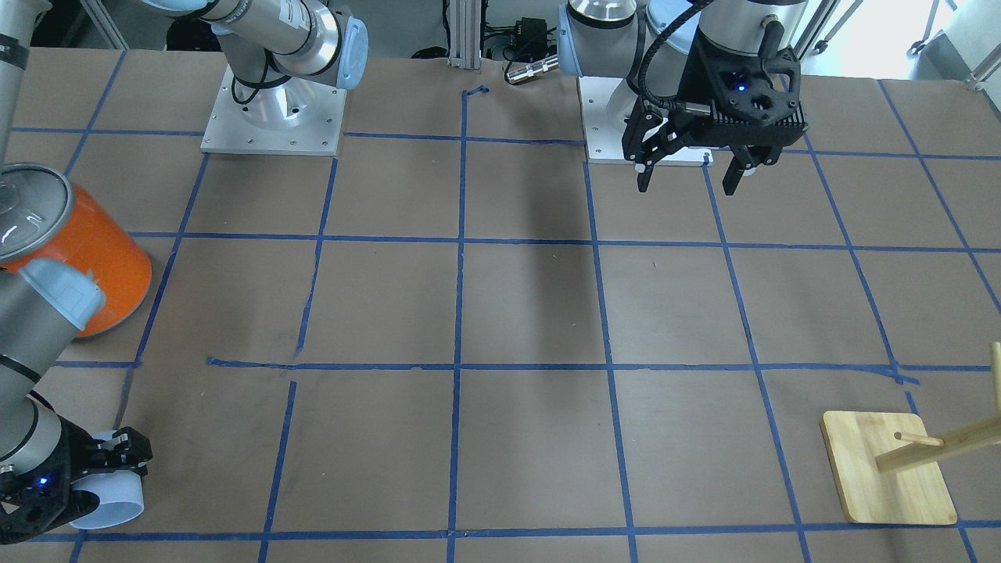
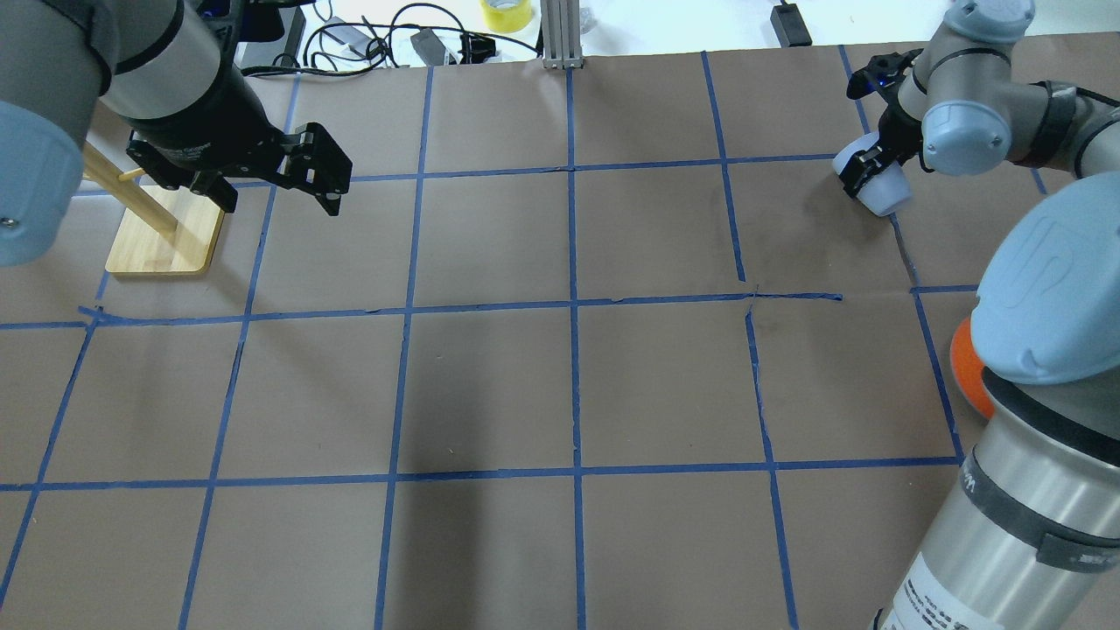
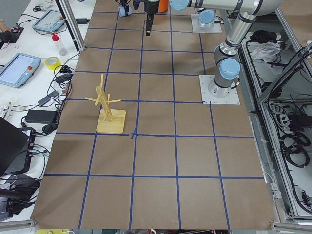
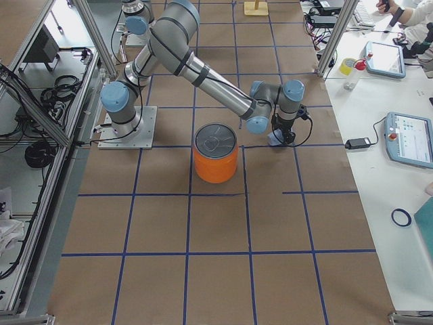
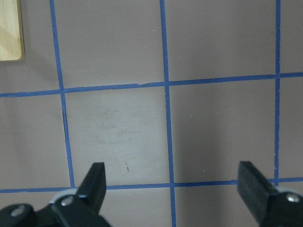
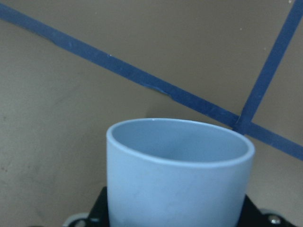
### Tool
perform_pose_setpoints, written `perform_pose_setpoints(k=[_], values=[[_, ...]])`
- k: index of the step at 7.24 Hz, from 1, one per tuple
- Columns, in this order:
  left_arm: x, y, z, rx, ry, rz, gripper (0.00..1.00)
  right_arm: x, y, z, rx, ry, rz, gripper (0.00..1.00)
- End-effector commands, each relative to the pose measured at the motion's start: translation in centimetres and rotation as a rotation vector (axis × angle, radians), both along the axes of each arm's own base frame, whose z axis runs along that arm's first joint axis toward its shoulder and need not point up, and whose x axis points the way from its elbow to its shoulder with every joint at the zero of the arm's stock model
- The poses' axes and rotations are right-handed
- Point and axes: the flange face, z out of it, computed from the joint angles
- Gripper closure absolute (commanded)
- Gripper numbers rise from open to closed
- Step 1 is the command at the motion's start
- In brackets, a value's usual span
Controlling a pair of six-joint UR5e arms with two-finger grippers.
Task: Flip cup
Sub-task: 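Close the right gripper on the cup and lift it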
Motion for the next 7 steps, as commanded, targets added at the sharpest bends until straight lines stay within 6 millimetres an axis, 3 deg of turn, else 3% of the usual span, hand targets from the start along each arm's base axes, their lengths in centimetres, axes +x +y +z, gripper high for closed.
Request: perform_pose_setpoints(k=[1, 2, 3, 4, 6, 7], values=[[0.0, 0.0, 0.0, 0.000, 0.000, 0.000, 0.00, 0.8, -0.4, 2.9, -0.037, 0.010, 0.001, 0.74], [0.0, 0.0, 0.0, 0.000, 0.000, 0.000, 0.00, 4.3, -0.5, 5.5, -0.072, 0.020, 0.051, 0.72], [0.1, 0.0, 0.0, 0.000, 0.000, 0.002, 0.00, 11.4, -0.4, 7.1, -0.096, 0.035, 0.145, 0.72], [0.1, -0.1, -0.1, 0.001, 0.000, 0.002, 0.00, 18.8, 0.3, 7.7, -0.115, 0.028, 0.247, 0.73], [0.1, 0.0, 0.0, 0.000, 0.000, 0.002, 0.00, 28.2, 2.0, 7.7, -0.150, 0.023, 0.420, 0.74], [0.1, -0.1, -0.1, 0.001, 0.000, 0.002, 0.00, 34.3, 4.1, 7.2, -0.174, 0.032, 0.574, 0.72]])
